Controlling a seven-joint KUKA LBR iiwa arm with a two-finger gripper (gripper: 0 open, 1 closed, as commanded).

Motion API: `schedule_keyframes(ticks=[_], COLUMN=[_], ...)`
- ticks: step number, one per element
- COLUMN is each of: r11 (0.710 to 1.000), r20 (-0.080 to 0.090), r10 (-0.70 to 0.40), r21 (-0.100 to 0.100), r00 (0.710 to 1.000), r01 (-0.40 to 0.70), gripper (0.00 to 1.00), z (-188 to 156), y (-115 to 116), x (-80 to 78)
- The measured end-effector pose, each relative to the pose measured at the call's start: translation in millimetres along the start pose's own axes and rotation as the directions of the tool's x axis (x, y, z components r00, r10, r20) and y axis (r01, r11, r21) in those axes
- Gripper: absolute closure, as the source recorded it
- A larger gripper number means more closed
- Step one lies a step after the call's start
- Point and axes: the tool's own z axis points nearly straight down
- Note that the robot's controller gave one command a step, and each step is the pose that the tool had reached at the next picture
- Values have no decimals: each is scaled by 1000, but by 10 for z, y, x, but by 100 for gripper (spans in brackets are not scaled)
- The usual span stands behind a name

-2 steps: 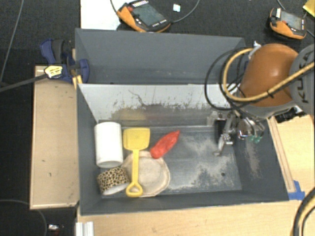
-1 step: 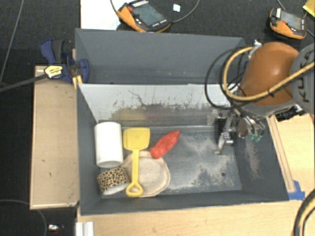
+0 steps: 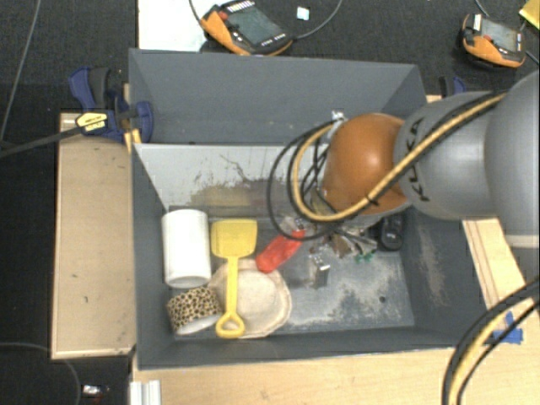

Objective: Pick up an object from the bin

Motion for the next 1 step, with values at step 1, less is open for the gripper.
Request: schedule_keyframes(ticks=[1], r11=[1000], r20=[3], r10=[-24], r21=[2], r00=[1000], r01=[24], gripper=[0], z=[-556], y=[226], x=[66])
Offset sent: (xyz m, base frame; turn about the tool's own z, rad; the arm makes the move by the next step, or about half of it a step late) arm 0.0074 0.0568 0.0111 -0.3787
